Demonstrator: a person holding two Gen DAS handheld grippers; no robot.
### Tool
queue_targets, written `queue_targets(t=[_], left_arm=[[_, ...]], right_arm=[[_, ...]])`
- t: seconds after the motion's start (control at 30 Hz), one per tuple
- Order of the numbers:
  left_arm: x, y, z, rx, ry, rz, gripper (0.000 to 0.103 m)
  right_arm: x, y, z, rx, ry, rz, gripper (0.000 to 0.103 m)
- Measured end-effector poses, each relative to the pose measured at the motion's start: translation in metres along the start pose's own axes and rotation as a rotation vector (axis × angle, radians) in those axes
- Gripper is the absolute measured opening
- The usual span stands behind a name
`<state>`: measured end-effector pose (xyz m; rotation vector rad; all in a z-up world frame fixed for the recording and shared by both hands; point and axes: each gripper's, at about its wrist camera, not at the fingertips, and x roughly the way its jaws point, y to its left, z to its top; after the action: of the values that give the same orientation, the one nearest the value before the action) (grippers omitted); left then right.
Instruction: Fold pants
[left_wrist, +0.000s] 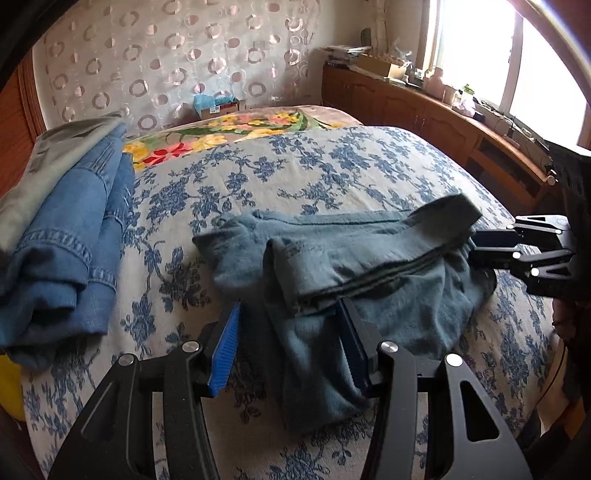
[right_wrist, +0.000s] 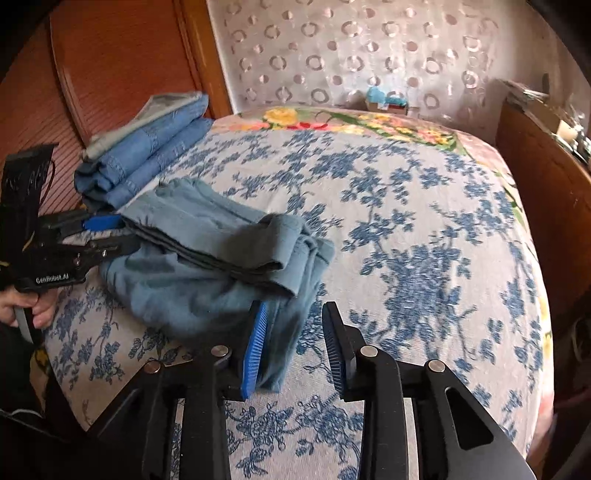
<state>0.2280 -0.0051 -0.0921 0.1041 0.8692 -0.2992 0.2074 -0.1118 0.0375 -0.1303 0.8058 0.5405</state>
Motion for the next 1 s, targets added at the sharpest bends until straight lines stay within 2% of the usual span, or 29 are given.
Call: queue_targets(t=[0.37, 0.47, 0.57, 0.77, 0.83, 0.87, 1.0], left_arm=[[0.013, 0.015, 0.031, -0.041, -0.034, 0.033, 0.052], [0.016, 0.017, 0.03, -0.051, -0.033, 0.027, 0.052], [0.019, 0.018, 0.028, -0.051, -0.029, 0.021, 0.052], [0.017, 0.016, 0.027, -0.051, -0.043, 0.008, 0.052], [0.013, 0.015, 0.026, -0.046, -0.057, -0.005, 0.049], [0.013, 0.014, 0.026, -0.041, -0.06, -0.012, 0.043], [0.019, 0.01, 0.03, -0.027, -0.05, -0.036, 0.03]], right_arm=[[0.028, -0.006, 0.048, -0.015, -0.016, -0.035, 0.033], [0.036, -0.008, 0.052, -0.002, -0.02, -0.045, 0.033], [0.046, -0.01, 0.055, 0.004, -0.017, -0.013, 0.033], [0.06, -0.019, 0.061, 0.03, -0.018, -0.004, 0.033], [0.062, -0.019, 0.062, 0.031, -0.021, -0.005, 0.033], [0.062, -0.019, 0.062, 0.031, -0.021, -0.006, 0.033], [0.061, -0.018, 0.062, 0.031, -0.02, -0.005, 0.033]])
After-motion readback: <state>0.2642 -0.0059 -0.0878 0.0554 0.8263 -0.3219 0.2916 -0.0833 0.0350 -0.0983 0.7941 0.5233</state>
